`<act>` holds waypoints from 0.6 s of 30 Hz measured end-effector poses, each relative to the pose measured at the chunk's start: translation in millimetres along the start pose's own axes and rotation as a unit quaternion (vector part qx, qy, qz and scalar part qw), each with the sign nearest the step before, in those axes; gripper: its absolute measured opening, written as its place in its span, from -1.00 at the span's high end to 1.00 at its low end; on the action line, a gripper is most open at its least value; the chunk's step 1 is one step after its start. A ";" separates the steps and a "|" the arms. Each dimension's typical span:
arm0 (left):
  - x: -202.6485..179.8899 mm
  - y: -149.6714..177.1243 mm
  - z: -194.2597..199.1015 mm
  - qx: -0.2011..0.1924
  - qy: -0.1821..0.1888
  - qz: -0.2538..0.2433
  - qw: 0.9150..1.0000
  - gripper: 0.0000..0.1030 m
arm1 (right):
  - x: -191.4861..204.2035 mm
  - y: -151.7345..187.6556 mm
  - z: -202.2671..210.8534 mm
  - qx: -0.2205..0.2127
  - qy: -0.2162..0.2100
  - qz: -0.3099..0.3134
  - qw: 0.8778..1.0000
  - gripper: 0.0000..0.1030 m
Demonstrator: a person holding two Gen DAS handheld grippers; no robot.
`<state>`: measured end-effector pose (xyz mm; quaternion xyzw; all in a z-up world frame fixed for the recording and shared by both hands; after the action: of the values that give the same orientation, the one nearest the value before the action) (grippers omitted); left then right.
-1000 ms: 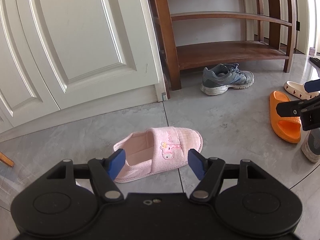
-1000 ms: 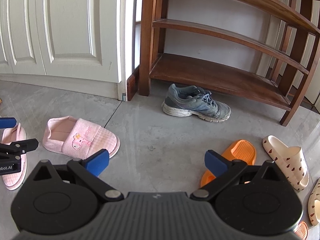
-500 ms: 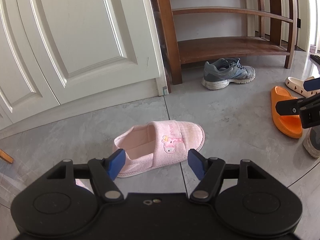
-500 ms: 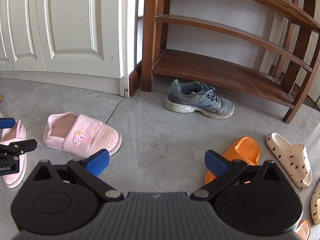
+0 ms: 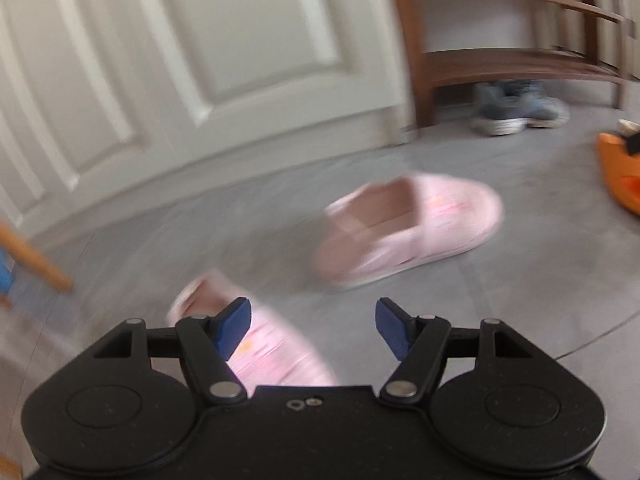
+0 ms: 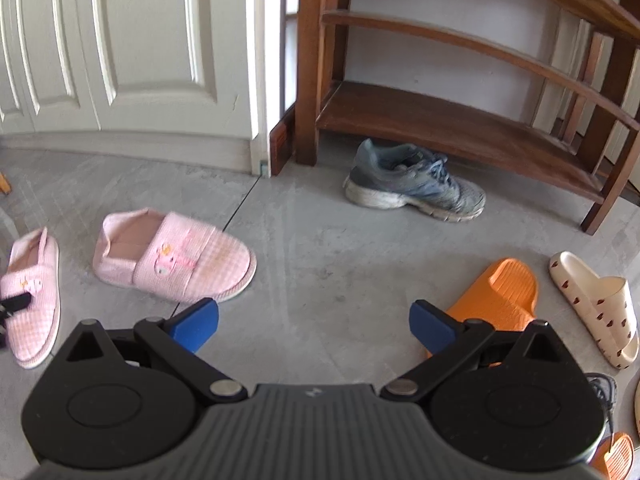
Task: Organize scattered shoes
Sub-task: 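Move the left gripper toward the pink slipper on the floor, then grasp the pink slipper's toe with the left gripper and lift it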
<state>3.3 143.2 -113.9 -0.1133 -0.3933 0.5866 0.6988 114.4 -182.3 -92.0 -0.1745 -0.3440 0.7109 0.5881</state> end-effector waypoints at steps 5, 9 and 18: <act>39.9 15.1 -26.3 0.003 0.017 0.004 1.000 -0.33 | 17.7 5.0 -9.0 0.013 -0.014 0.017 1.000 -1.00; 48.3 13.2 -50.1 0.017 0.052 -0.022 0.998 -0.33 | 28.9 10.4 -14.2 0.025 -0.018 0.034 0.999 -1.00; 47.9 36.1 -97.3 0.097 0.230 -0.033 0.968 -0.16 | 36.7 21.3 -22.2 0.059 -0.020 0.031 0.998 -1.00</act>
<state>43.5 226.5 -181.0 -0.1635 -0.1666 0.5566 0.7973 104.6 -142.4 -116.6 -0.1357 -0.3080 0.7512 0.5678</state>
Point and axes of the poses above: each gripper's, at about its wrist camera, not at the fingertips, and z roughly against the way its jaws point, x to its left, y to its underside, the point moved 8 cm from there along -z, roughly the way its jaws point, and after that the axes turned 12 degrees about -z, right-handed, at the moved point
